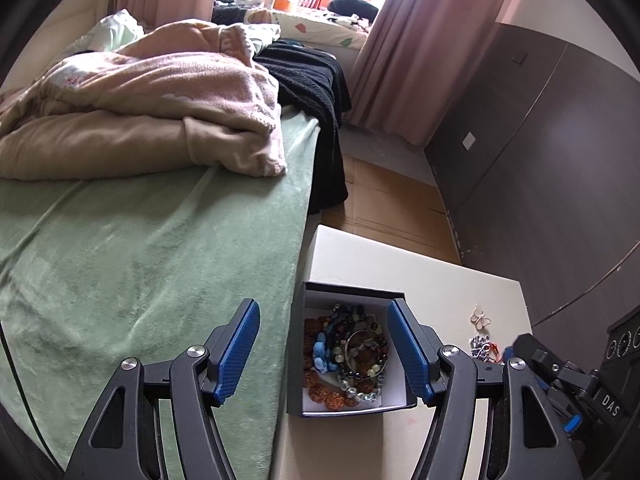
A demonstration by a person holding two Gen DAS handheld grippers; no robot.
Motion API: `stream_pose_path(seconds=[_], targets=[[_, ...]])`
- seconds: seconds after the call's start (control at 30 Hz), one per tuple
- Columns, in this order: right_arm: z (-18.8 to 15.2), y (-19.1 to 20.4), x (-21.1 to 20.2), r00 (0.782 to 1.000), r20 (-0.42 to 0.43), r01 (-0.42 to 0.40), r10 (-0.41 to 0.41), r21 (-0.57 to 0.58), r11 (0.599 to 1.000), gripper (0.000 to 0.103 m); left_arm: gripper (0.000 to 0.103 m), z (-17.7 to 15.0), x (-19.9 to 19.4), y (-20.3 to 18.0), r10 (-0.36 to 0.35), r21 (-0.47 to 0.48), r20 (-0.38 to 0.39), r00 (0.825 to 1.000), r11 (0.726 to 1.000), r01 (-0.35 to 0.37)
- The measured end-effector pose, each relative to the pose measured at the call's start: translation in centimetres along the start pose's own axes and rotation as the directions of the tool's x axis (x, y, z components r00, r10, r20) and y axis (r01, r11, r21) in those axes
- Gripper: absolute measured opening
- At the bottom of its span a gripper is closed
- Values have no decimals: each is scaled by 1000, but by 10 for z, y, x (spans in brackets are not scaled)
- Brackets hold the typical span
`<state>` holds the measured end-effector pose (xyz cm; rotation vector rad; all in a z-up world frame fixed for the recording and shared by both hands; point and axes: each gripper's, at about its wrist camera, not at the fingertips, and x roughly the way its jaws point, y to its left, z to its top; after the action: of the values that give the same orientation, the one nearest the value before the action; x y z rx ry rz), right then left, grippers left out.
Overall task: Organize jewelry
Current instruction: 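Carry the green-black bead bracelet into the black box, open right tool, then grasp the tangled silver chains with the left tool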
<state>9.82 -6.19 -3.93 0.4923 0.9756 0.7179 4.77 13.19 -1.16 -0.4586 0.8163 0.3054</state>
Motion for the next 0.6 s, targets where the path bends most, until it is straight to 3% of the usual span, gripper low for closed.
stream_pose_path(seconds=[0.33, 0.4, 0.43, 0.5, 0.6], targets=[[11, -38, -55, 987, 71, 136, -141, 76, 988, 54, 67, -5, 12, -44, -24, 70, -13, 1000, 997, 25], [14, -45, -66, 985, 85, 141, -149, 92, 986, 77, 69, -7, 13, -55, -49, 82, -12, 999, 995, 49], [16, -48, -71, 983, 97, 144, -154, 104, 984, 82, 72, -8, 14, -61, -54, 93, -9, 998, 994, 55], [20, -54, -84, 978, 128, 151, -167, 123, 981, 86, 87, -11, 13, -73, -53, 119, 9, 999, 992, 52], [24, -62, -95, 974, 139, 159, -178, 137, 978, 86, 90, -14, 15, -88, -64, 146, 19, 998, 987, 61]])
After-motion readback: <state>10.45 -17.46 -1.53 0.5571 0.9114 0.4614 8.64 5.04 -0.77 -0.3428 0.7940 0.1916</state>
